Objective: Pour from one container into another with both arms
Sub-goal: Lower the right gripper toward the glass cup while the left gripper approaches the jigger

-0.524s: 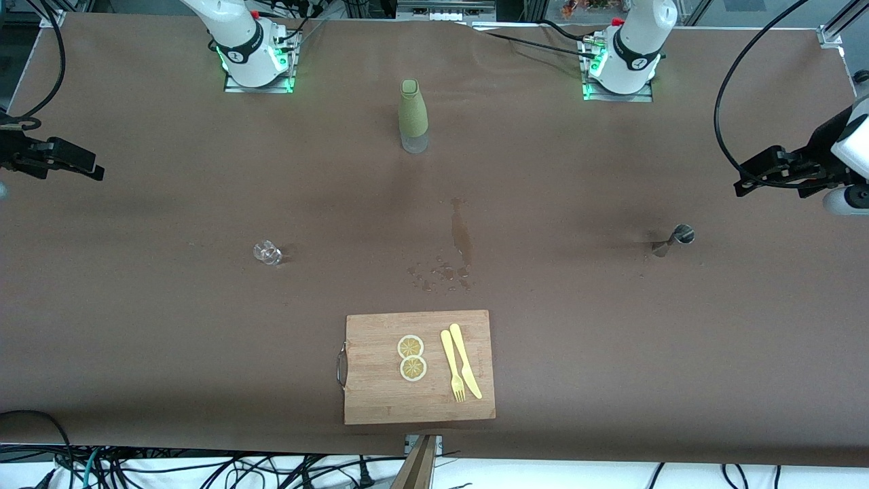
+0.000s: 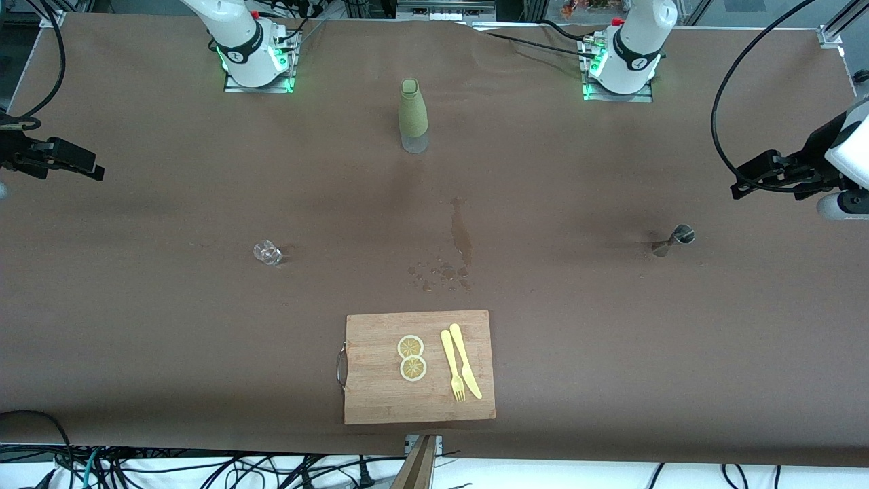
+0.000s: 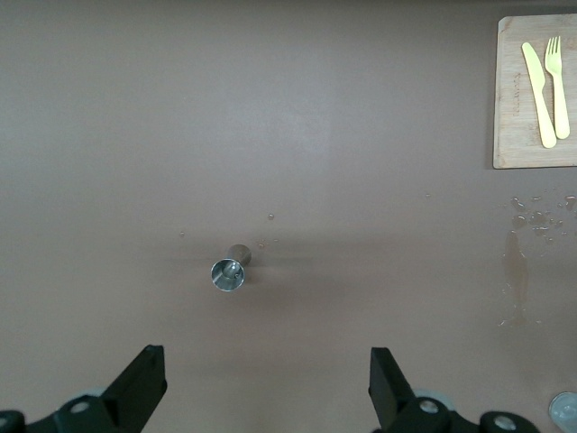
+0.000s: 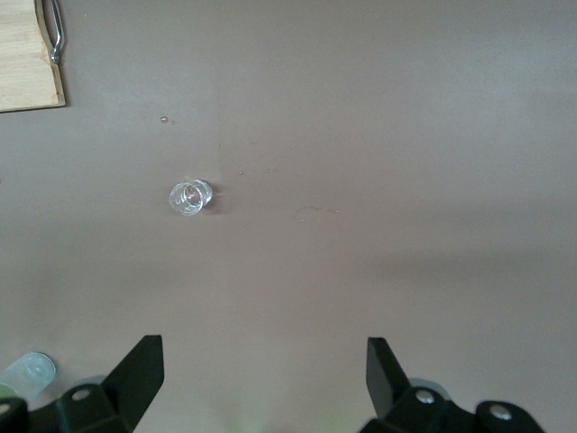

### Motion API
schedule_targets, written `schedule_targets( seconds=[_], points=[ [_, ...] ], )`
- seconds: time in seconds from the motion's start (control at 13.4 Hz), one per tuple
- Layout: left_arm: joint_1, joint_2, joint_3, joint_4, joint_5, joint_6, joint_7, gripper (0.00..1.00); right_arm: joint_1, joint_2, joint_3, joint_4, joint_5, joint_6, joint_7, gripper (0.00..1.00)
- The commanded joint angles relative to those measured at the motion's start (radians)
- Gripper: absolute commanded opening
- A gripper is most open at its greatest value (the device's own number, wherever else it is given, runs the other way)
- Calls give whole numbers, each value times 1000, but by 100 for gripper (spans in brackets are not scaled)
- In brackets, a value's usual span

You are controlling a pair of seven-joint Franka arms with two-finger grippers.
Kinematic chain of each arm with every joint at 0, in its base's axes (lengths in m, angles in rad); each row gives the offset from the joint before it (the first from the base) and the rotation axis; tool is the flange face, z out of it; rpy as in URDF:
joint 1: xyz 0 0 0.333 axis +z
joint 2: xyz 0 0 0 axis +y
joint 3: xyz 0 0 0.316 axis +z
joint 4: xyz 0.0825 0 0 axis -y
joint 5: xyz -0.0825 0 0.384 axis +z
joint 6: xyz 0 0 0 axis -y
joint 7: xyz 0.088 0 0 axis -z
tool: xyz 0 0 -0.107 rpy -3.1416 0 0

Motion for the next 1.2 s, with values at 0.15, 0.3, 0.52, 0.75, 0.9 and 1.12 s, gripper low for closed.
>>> schedule_targets(
  seconds=[0.15,0.3,0.52,0.75,0.9,1.12],
  points=[
    [12,2,8,-3,-16,-35,-13,100,5,39,5,28,-9,-21,2,100],
    [16,3,35,0,-16,-75,-12,100,4,37,2,28,-6,-21,0,100],
    [64,23,60,-11,-15,-139,9,100,-9,39,-2,28,-6,-20,-24,100],
    [142,75,85,-12,-10,-187,346,100,-36,57,-4,25,14,-9,-123,100],
    [186,130,135,-14,-21,-186,642,100,-67,83,-4,25,83,-6,-173,100],
    [277,224,209,-14,-148,-184,1015,100,-119,137,-4,17,209,-11,-384,100]
  ],
)
